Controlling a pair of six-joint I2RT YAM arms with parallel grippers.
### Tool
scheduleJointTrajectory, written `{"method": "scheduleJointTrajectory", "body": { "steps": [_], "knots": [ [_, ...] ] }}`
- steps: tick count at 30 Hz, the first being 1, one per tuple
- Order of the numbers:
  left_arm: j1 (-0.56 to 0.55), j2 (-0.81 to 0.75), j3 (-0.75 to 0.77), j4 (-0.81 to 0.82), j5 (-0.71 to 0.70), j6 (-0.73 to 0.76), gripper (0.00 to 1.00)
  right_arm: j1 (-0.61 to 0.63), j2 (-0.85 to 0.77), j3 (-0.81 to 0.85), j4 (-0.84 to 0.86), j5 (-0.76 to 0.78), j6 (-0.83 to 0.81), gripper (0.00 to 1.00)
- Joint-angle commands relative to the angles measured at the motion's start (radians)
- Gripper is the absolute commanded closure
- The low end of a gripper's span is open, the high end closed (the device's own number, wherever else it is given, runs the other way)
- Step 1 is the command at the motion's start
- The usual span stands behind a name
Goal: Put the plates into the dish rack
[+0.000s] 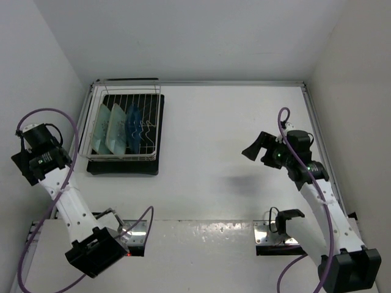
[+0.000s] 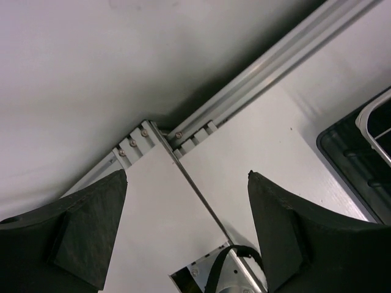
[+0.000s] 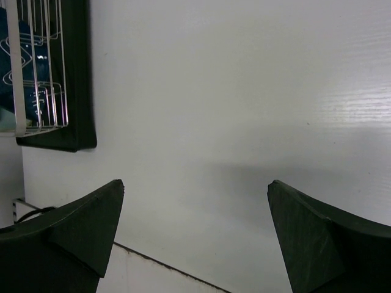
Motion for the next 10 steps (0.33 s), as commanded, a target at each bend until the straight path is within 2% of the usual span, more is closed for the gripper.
{"method": "scheduleJointTrajectory", "body": {
  "steps": [1,10],
  "knots": [
    [0.021,-0.035,0.009,0.069,-0.017,0.026,0.16,-0.002,-0.036,-0.014,-0.032,-0.034,-0.051,0.0],
    [0.021,-0.045,0.009,0.069,0.03,-0.003,0.16,0.001,-0.082,-0.03,-0.06,-0.054,-0.11,0.0]
  ]
}}
